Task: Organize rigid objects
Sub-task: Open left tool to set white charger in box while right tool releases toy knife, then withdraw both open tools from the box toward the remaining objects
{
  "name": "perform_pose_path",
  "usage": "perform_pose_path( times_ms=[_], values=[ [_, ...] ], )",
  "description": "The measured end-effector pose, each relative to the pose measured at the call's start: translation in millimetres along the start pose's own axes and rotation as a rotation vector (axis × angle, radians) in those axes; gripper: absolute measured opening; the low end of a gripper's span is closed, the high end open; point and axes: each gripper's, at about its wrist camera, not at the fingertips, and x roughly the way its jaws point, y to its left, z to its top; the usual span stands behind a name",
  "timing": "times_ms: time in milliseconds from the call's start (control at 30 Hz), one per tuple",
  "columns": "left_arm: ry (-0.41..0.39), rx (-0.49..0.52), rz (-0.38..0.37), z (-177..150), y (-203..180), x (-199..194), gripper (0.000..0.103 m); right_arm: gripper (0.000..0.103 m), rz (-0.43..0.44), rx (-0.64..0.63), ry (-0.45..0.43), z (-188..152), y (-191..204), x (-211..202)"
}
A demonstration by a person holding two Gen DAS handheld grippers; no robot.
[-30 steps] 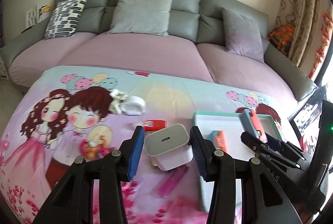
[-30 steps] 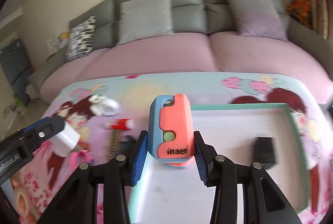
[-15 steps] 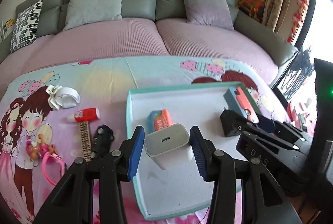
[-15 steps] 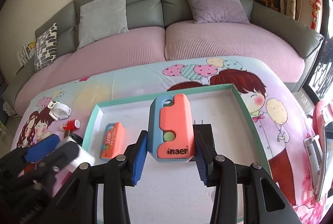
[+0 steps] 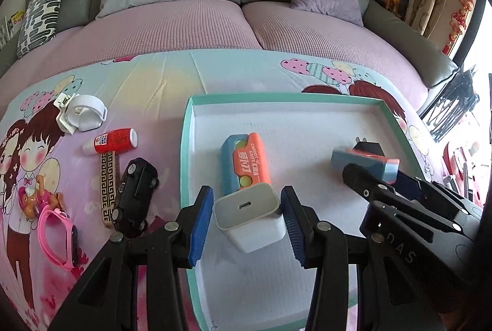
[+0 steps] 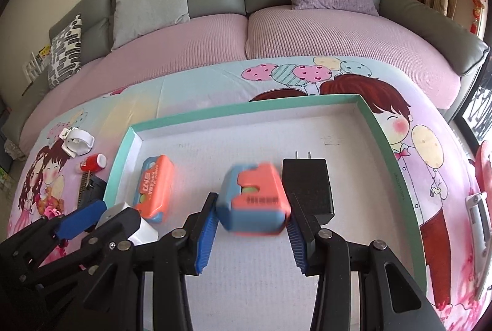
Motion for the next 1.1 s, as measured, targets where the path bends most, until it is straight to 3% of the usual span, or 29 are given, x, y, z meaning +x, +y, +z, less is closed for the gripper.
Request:
perform_pose_path(
  times_ms=[200, 367, 467, 600, 667, 1000, 1033, 1067, 1100],
  values=[
    [0.041, -0.023, 0.013, -1.8, 4.6, 11.6, 0.047, 0.046, -0.016, -0.025, 0.012, 0.0, 3.1, -0.7],
    [-0.001, -0.018, 0.008, 0.5, 4.8, -1.6, 0.048, 0.05, -0.045, -0.015, 0.003, 2.8, -2.3, -5.3],
    [-0.003, -0.012, 0.023, 1.7, 4.7, -5.5, 0.048, 0.059, -0.056, -0.006, -0.013, 4.7, -5.2, -11.6],
    [-0.038, -0.018, 0.026, 4.9, 8.4, -19.2, 0.051, 0.059, -0.054, 0.009, -0.056, 8.7, -8.6, -25.1],
    [-0.066, -0.03, 0.034, 6.5, 12.2, -27.6, 0.06, 0.059, -0.051, 0.017, -0.071, 10.2, -9.9, -30.0],
    [-0.083, -0.074, 0.125, 9.7, 29.2, -28.6, 0.061, 0.061, -0.062, 0.007, -0.055, 10.0, -8.4, -25.6],
    [-0.081, -0.079, 0.139, 9.7, 31.3, -27.5, 0.064, 0.063, -0.064, 0.005, -0.052, 9.8, -8.0, -24.4],
    [-0.08, -0.084, 0.153, 9.3, 31.7, -26.7, 0.078, 0.067, -0.066, 0.003, -0.049, 9.3, -7.9, -23.4],
    [-0.082, -0.09, 0.171, 8.9, 34.0, -25.9, 0.086, 0.067, -0.068, 0.0, -0.045, 8.9, -7.6, -22.4]
  ],
)
